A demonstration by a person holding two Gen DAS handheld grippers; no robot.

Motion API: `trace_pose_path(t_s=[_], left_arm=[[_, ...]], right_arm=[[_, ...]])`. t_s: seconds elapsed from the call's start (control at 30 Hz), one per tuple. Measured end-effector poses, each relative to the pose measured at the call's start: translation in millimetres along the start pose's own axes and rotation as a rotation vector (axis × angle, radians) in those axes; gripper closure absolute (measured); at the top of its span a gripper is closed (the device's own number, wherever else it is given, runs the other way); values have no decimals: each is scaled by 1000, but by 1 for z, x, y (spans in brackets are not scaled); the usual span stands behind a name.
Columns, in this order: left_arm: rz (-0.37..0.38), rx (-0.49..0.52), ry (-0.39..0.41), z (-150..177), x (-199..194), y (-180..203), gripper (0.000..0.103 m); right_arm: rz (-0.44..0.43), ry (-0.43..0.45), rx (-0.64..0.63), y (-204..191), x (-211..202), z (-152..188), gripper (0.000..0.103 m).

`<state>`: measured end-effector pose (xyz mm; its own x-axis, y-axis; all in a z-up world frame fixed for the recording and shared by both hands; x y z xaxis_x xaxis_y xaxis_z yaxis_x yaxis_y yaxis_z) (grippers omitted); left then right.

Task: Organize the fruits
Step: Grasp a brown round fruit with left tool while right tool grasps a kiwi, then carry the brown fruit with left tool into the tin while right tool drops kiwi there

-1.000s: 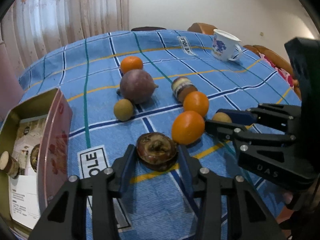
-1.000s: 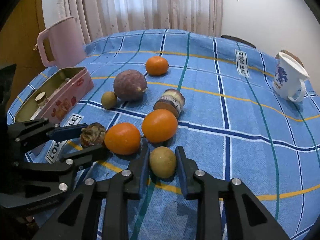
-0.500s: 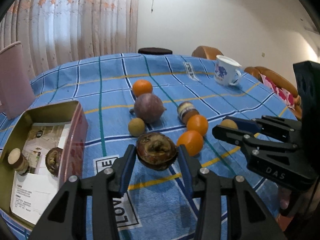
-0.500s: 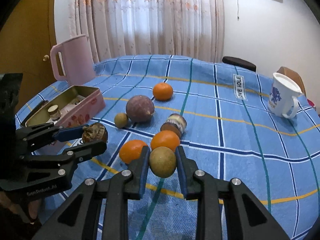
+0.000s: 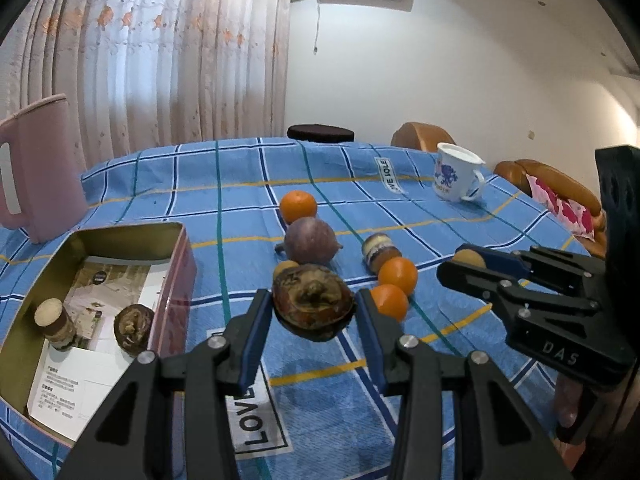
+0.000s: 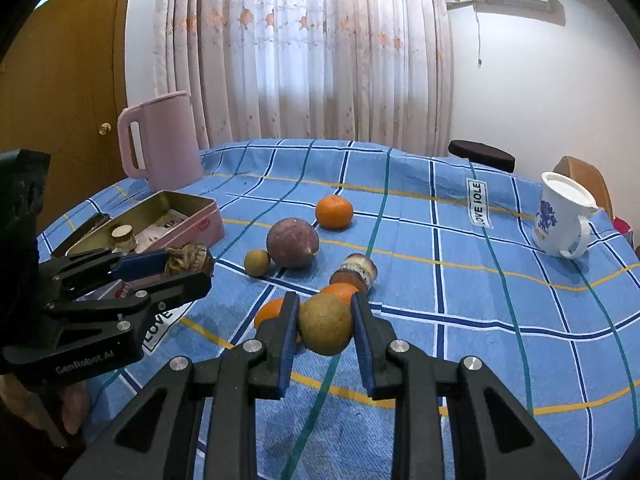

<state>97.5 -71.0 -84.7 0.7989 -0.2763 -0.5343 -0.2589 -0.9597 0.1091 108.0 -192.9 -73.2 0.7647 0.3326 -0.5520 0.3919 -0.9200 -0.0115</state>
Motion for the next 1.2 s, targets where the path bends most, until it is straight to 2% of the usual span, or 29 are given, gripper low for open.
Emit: trace_pose_path(t_s=[0.8, 1.2], left_arm=[[-21, 24, 118, -6, -22, 4, 59], [-74, 71, 180, -7, -33, 12, 59]], right_arm=[[-4, 117, -14, -4, -22, -9, 75], [-2, 160, -24, -5, -30, -11, 75]])
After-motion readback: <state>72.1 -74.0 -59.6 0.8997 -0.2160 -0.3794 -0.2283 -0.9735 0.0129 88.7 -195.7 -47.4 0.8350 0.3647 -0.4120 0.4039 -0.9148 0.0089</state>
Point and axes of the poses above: each gripper's, at about its wrist camera, not at the fingertips, and x roughly the way its jaws point, y to its right, z to its underside, the point moved 9 cm from there along x, roughly the way its jaws point, and after that the axes turned 1 degree about -x, right-handed, at the moved point
